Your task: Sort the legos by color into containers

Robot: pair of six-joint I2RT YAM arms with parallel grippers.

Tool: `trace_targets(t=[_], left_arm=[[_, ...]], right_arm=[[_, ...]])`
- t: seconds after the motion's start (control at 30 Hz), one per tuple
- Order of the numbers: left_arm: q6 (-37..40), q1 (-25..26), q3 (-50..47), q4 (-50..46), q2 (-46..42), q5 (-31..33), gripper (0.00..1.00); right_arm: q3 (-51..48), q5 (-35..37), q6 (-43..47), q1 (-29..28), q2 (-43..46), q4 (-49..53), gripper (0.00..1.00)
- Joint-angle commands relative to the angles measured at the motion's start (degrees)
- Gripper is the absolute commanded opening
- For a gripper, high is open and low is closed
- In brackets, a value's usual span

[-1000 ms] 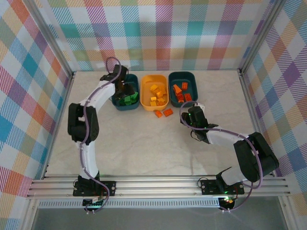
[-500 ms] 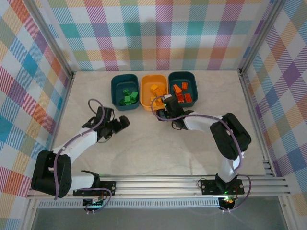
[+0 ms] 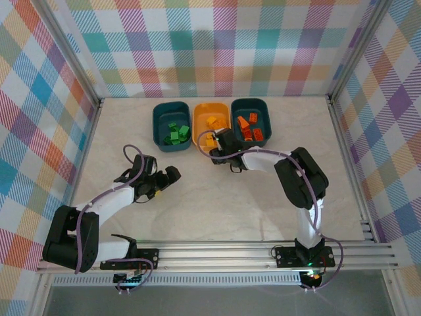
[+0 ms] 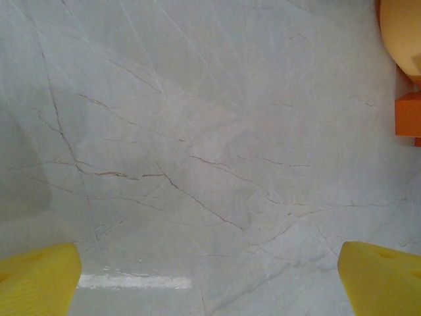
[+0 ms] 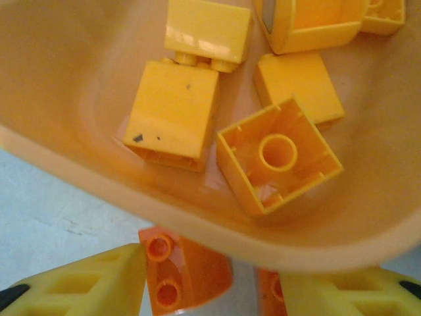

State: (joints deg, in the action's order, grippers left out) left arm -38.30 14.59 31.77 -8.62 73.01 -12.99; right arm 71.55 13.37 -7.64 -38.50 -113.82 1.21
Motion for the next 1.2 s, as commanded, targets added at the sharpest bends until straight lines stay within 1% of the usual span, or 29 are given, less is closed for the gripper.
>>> trace_targets(t=[0.0,0.2,0.5,0.63,0.7,0.77,0.8,0.93,1.1,1.17], left_arm=[[0.52,0.18,2.05,0.19,0.64,-0.9,1.0],[1.3,0.22,2.27,-0.87,0.22,-0.45,1.0],[1.24,0.31,1.89,-1.04,0.02,-0.38,1.0],[1.37,0.26,1.81,-1.22,-0.27,-0.54,0.99],[1.33,0.29,1.71,-1.14,-0.44,-0.51,0.99],[1.36,0.26,1.81,-1.05,-0.46,-0.36,0.99],[1.33,0.25,1.97,-1.05,-0.31,-0.37,0.99],[1.34,0.31,2.33,-1.44,-0.78,-0.49,0.99],[2.77,0.21,2.85,-3.91,-2.4,1.36,0.99],[3.1,0.25,3.11,-4.49,-2.75,1.3,0.99]], right_arm=[[2.17,-0.93,0.67,-0.66,-1.99,2.02,0.54],[2.66,-2.94,-0.82,-1.02,-2.86,2.11,0.52],[3.76,-4.04,-2.21,-3.11,-3.95,3.09,0.51],[2.61,-3.69,-2.82,-4.41,-2.93,3.09,0.5],[2.91,-1.43,-2.56,-5.33,-2.81,3.57,0.5],[4.4,0.87,-3.14,-5.47,-3.95,4.8,0.58],[5.21,1.98,-3.3,-5.46,-4.8,5.1,0.6],[8.52,4.44,-3.87,-5.52,-7.71,7.75,0.59],[10.94,4.04,-4.23,-5.53,-9.05,10.92,0.53],[10.24,4.2,-5.08,-5.53,-8.59,11.82,0.52]])
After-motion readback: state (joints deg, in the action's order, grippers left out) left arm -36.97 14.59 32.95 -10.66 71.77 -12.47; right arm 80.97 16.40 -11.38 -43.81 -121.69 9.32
